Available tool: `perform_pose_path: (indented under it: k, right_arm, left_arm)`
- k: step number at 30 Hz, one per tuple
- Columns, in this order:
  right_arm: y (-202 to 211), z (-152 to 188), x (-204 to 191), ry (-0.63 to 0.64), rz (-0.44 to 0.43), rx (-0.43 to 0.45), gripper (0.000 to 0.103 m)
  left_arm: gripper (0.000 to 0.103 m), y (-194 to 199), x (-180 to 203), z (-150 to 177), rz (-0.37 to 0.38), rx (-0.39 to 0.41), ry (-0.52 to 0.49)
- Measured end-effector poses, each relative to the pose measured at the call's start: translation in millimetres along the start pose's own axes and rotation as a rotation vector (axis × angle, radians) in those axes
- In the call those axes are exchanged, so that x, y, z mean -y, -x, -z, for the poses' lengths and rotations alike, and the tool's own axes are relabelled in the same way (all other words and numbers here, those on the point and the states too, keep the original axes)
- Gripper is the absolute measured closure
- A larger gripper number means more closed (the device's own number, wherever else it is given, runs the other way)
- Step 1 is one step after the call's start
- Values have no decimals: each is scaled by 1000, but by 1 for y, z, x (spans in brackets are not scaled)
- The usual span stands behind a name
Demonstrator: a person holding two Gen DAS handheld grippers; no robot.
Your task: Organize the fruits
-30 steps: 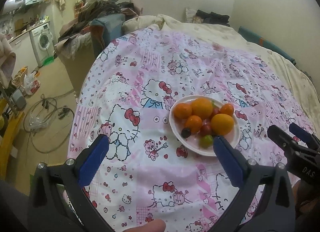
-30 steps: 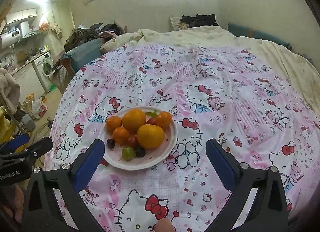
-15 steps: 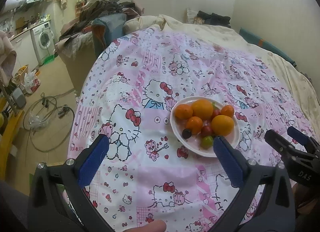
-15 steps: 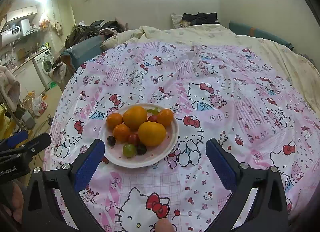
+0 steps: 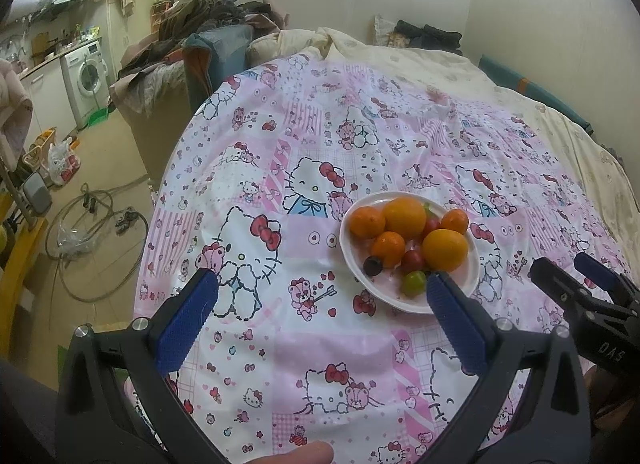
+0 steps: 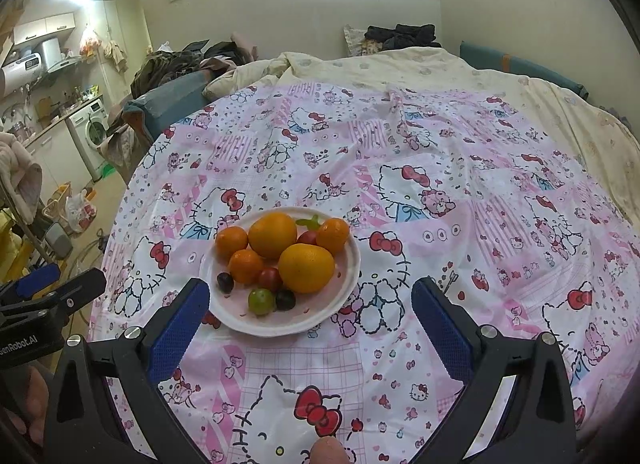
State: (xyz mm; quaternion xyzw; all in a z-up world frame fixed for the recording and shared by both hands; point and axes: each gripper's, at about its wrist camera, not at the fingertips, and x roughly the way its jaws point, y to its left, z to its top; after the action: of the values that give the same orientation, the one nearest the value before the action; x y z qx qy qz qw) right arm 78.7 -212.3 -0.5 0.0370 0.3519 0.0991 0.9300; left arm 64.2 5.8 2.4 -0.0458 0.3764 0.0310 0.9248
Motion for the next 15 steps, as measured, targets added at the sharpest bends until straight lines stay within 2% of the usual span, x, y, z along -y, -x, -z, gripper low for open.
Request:
perform_pose_path:
  k: [15]
  right_arm:
    - [-1,0,0,-5,1,-10,0]
  left_arm:
    - [0,-1,0,2,5,-12,7]
